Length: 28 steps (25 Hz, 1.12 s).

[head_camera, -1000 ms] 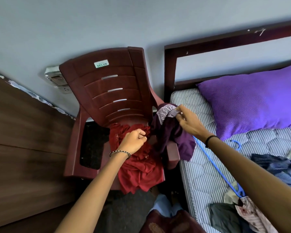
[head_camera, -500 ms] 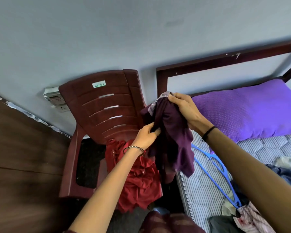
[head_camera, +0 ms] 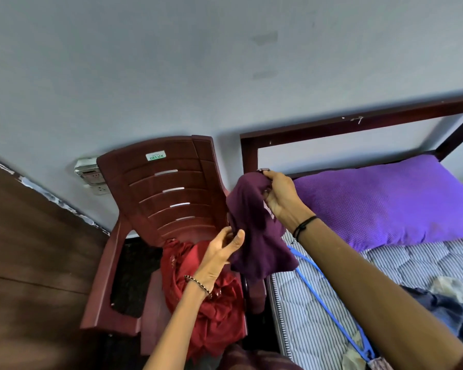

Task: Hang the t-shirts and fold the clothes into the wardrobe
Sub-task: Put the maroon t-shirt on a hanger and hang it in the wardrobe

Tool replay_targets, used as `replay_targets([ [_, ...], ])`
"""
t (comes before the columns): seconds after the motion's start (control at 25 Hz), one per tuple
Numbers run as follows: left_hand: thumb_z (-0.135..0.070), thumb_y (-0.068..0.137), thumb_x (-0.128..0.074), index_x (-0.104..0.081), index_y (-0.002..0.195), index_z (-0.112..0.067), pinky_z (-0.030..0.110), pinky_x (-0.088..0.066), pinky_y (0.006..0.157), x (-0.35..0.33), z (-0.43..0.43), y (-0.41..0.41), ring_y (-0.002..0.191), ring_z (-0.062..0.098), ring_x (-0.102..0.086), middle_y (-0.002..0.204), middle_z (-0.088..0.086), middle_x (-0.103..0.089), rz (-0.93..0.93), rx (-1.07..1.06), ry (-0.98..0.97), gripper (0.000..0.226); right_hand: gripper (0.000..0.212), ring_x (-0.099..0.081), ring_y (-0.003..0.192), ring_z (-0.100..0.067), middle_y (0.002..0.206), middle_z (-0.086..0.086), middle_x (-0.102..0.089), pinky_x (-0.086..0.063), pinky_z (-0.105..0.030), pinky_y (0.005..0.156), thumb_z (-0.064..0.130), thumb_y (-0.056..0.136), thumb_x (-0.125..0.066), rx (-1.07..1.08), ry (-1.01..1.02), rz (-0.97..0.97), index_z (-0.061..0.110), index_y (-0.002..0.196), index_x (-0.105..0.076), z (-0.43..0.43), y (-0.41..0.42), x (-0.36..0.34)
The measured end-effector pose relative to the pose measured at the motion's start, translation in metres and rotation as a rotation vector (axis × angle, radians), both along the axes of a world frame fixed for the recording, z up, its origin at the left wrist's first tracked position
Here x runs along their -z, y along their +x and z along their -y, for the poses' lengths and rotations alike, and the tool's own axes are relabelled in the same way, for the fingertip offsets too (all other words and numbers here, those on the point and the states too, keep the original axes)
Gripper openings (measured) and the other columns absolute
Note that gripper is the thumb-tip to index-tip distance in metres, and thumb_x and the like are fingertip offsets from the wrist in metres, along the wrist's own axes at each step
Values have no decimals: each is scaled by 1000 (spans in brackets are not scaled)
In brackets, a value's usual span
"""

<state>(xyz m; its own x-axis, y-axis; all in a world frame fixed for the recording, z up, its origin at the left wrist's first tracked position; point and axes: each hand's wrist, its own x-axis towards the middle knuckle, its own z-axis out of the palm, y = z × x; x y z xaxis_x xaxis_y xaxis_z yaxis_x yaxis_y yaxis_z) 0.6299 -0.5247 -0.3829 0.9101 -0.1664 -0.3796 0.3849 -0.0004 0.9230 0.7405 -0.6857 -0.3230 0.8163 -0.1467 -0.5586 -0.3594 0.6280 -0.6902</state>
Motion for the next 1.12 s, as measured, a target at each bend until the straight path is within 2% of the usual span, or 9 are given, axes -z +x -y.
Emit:
replay_targets([
  [0.12,-20,91,-69,-63,90,-18,14,-38,66,3,0,4,68,-2,-48,73,-12,-57,49,-53,145,7,23,-59,41,-9,72,-8,-56,-50,-20,42,-3,101,-48,30,61,20,5,85,-64,-4,-3,-2],
  [0.28,7,96,-51,-60,87,-19,14,-41,72,-6,2,19,74,1,-51,75,-10,-60,65,-355,78,29,14,-67,55,-14,77,-11,-63,-58,-24,53,-2,100,-52,-79,61,14,1,92,-63,-3,-8,-1],
  [0.44,1,98,-49,-55,76,-17,24,-31,64,-15,-5,31,71,7,-38,73,-3,-45,98,-433,60,29,7,-73,71,-22,100,-13,-70,-63,-31,67,7,96,-66,-577,-448,62,1,95,-67,5,-20,9],
  [0.56,-9,99,-54,-61,77,-15,25,-33,64,-25,-4,42,74,10,-41,75,-2,-50,89,-526,102,24,12,-67,97,-17,117,2,-65,-52,-26,84,7,92,-66,-871,-851,257,17,90,-73,5,-26,15],
  [0.64,-8,97,-57,-67,94,-7,23,-43,75,-32,3,51,87,14,-52,92,7,-65,35,-619,82,11,11,-63,103,-13,108,1,-68,-44,-17,86,19,100,-61,-932,-827,301,20,98,-72,0,-32,9],
  [0.76,-16,95,-62,-66,118,2,33,-56,81,-48,15,52,89,23,-66,112,20,-69,-123,-661,-294,30,51,-66,105,-8,110,4,-71,-49,-24,94,69,91,-60,-879,-548,259,20,100,-74,1,-38,3],
  [0.8,-23,94,-63,-67,117,1,34,-58,79,-56,17,49,88,25,-68,111,19,-70,-164,-625,-418,33,59,-69,105,-9,111,4,-73,-53,-27,94,73,85,-63,-873,-517,263,19,105,-74,3,-40,0],
  [0.96,-26,99,-52,-78,88,-16,28,-53,75,-68,25,39,77,15,-69,92,4,-74,-91,-501,-635,30,40,-72,86,-19,89,-5,-75,-57,-34,77,51,90,-71,-696,-747,288,11,91,-73,10,-36,7],
  [1.12,-4,93,-44,-66,111,-17,22,-46,74,-53,35,31,76,9,-64,92,-2,-71,-24,-467,-637,30,28,-57,55,-15,67,-7,-60,-46,-22,48,19,104,-57,-497,-380,71,6,81,-66,10,-43,11],
])
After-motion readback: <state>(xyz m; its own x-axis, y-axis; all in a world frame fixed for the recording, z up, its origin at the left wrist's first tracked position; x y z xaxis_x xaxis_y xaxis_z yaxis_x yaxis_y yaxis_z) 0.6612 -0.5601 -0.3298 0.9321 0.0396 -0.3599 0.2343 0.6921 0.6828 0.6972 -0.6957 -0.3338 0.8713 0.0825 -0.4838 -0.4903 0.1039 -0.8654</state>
